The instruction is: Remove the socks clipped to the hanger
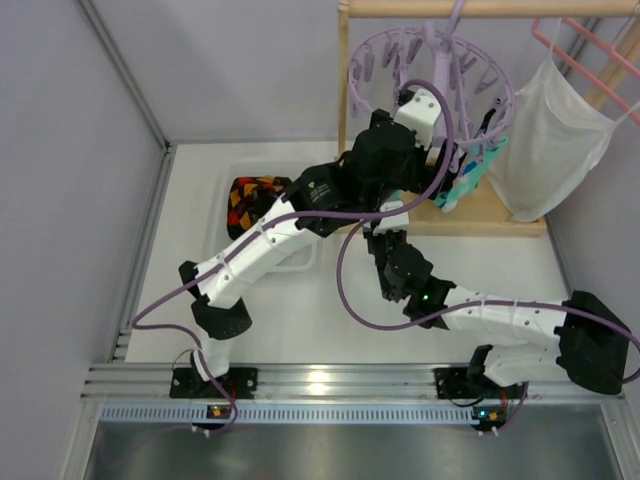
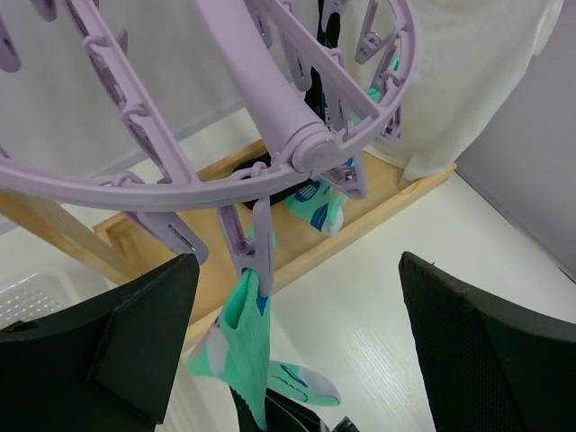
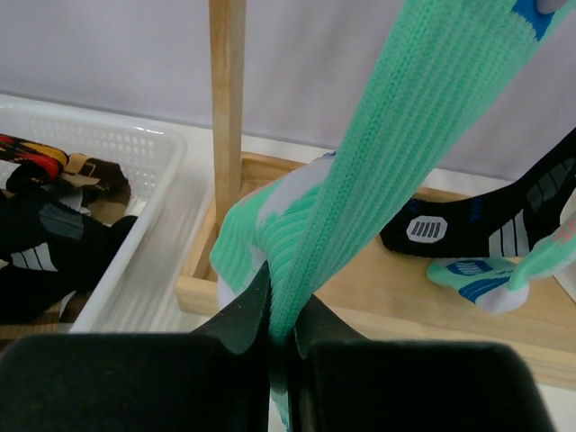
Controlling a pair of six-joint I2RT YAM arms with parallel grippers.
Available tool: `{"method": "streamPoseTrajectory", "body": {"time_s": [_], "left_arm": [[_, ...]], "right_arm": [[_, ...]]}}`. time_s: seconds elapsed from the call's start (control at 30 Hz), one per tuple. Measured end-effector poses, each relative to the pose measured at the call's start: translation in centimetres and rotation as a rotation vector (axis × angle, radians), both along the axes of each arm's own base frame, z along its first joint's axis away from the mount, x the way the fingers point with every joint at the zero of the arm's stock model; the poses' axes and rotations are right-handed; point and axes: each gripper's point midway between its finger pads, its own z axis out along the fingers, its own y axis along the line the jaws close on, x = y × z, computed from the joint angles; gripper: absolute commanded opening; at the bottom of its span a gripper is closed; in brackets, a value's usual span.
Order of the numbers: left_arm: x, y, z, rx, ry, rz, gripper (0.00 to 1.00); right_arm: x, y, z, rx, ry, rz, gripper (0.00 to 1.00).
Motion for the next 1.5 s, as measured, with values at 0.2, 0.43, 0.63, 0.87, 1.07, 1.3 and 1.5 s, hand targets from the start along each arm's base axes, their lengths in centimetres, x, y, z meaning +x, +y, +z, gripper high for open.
{"method": "streamPoseTrajectory", "body": {"time_s": [0.2,0.43,0.63,0.87,1.07,1.3,1.5], "left_arm": [[0.2,-1.2,-0.8,0.0,0.009,-0.032,0.89],[1.6,-1.7,-3.5,0.004,0.05,-0.033,0.86],[2.5,-1.8,-5.2,0.008,0.086,-0.049,0.85],[2.7,-2.7,-5.0,-0.028,0.075,-0.083,0.8],[2.6,-3.5,-3.9,-0.074,0.053,-0.116,0.73],[2.7,-3.7,-3.4,-0.094,0.043,-0.128,0.73],[3.2,-3.4,-3.4,-0.095,0.044,-0.124,0.52]], "right_arm": [[-0.9,-0.5,1.0,0.027,-0.029,0.053,0.0],[-2.1,-1.0,1.7,0.055,-0.058,0.129,0.0],[-3.3,-2.4,1.4,0.075,-0.077,0.164,0.0],[-4.8,-3.5,3.2,0.128,-0.133,0.233,0.0],[-5.8,-2.9,4.4,0.14,-0.169,0.32,0.0],[-6.7,-2.0,4.6,0.106,-0.181,0.406,0.0],[-7.0,-1.5,4.3,0.086,-0.183,0.443,0.0]]}}
